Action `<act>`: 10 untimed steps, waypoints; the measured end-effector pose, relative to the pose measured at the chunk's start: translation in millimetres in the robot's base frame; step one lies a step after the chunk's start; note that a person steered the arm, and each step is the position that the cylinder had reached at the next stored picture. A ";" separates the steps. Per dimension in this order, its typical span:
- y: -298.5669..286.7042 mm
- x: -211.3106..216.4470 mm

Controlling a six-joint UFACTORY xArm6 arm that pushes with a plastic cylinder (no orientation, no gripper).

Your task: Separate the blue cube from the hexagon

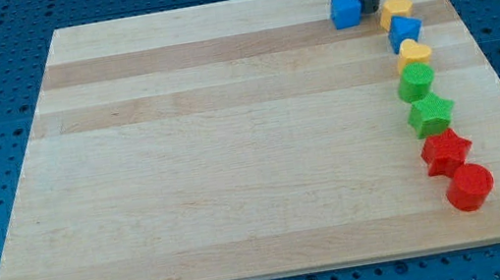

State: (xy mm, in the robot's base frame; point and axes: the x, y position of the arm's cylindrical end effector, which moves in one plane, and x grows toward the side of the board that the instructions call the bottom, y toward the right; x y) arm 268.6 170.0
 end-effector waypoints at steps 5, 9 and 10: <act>-30.0 -31.9; 122.9 66.1; 94.9 85.7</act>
